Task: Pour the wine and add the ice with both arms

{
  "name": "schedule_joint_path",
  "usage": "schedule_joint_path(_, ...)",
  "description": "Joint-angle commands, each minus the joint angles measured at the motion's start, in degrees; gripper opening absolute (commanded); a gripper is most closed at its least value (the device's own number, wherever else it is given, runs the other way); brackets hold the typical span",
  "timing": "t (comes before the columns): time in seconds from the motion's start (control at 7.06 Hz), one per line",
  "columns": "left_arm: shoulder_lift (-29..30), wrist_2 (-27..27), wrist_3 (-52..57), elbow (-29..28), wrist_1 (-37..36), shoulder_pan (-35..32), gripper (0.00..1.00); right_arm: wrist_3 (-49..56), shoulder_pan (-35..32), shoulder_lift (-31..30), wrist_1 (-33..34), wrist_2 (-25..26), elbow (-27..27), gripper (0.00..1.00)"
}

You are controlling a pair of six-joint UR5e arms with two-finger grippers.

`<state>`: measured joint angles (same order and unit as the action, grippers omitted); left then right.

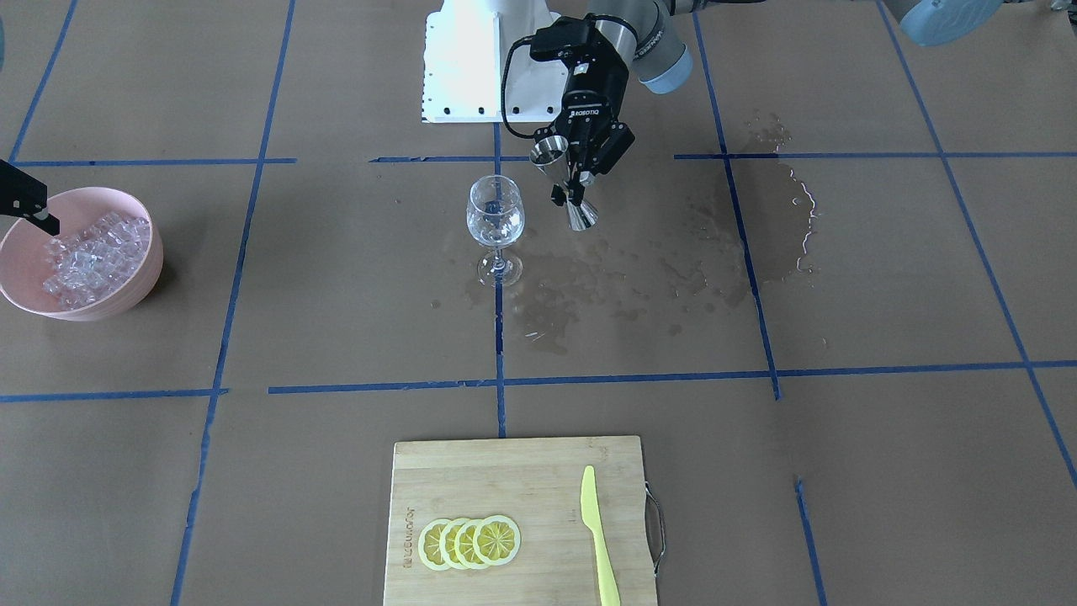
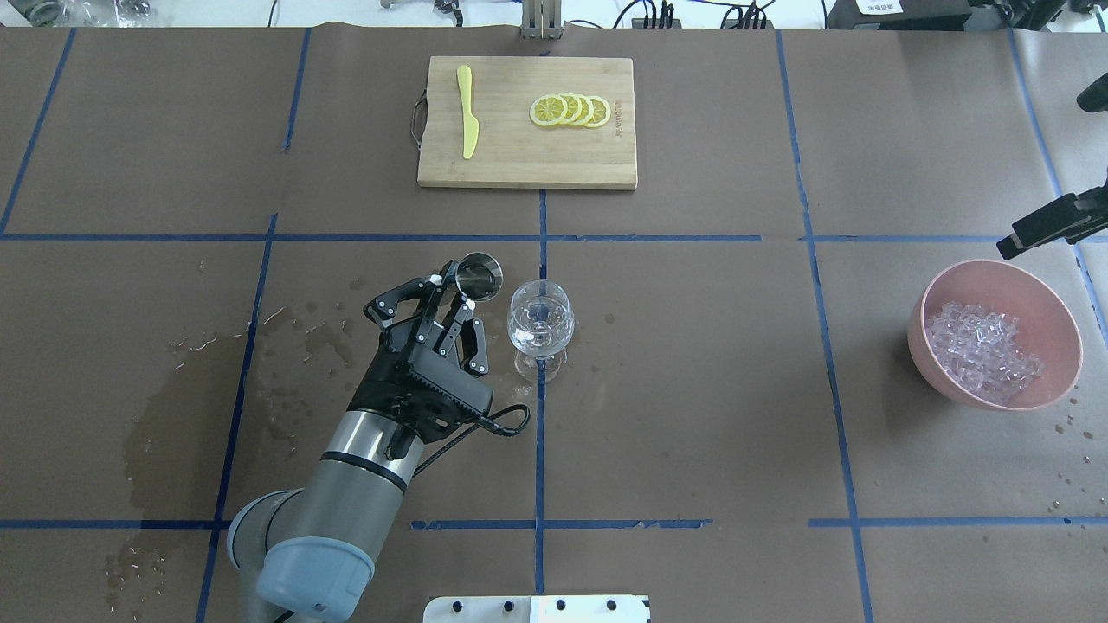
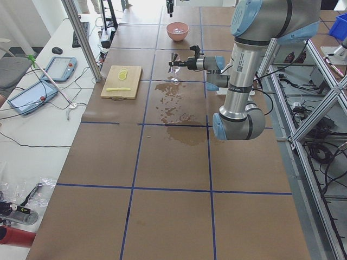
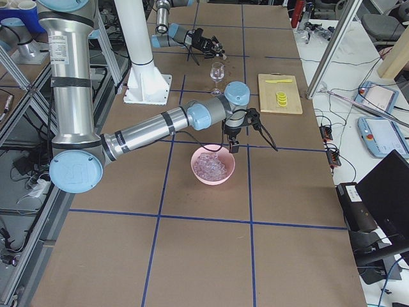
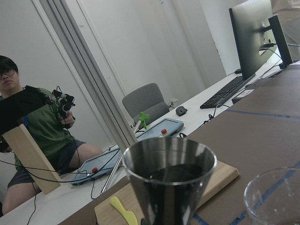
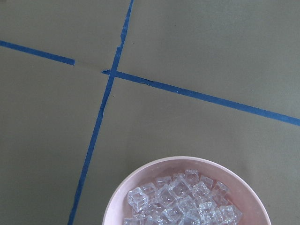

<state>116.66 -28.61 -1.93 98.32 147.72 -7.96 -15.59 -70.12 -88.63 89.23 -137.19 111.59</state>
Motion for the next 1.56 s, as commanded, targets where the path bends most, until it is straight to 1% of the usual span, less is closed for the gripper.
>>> schedule_joint_path(0.0,2.60,-0.04,3.59,-0.23,-7.24,0.05,0.00,-0.67,0.07,-0.05,-0.11,0.00,0.03,1.00)
schedule_joint_path(0.14,2.26,0.13,7.77,-0.93,-9.62,0.05,0.00,-0.67,0.07,-0.05,-0.11,0.00,0.03,1.00)
schedule_joint_path(0.28,3.04,0.31,16.69,-0.42,-9.82,-0.04,0.00,-0.67,0.07,-0.05,-0.11,0.00,-0.06,1.00)
schedule_joint_path(0.42,3.05,0.57,18.00,-0.41,-9.91,-0.04,0.00,-0.67,0.07,-0.05,-0.11,0.00,-0.06,1.00)
schedule_joint_path(0.99,3.49,1.54,34.49,-0.32,-11.14,-1.00,0.00,-0.67,0.07,-0.14,-0.11,0.00,-0.06,1.00)
schedule_joint_path(1.13,3.58,2.76,37.32,-0.41,-11.23,-1.10,0.00,-0.76,0.07,-0.14,-0.11,-0.09,-0.06,1.00)
schedule_joint_path(1.27,3.58,3.12,37.61,-0.67,-11.66,-1.01,0.00,-0.67,0.07,-0.14,-0.46,-0.09,0.03,1.00)
schedule_joint_path(1.42,3.93,3.91,41.53,-0.41,-13.15,-0.92,0.00,-0.67,0.16,-0.14,-0.90,-0.09,-0.67,1.00)
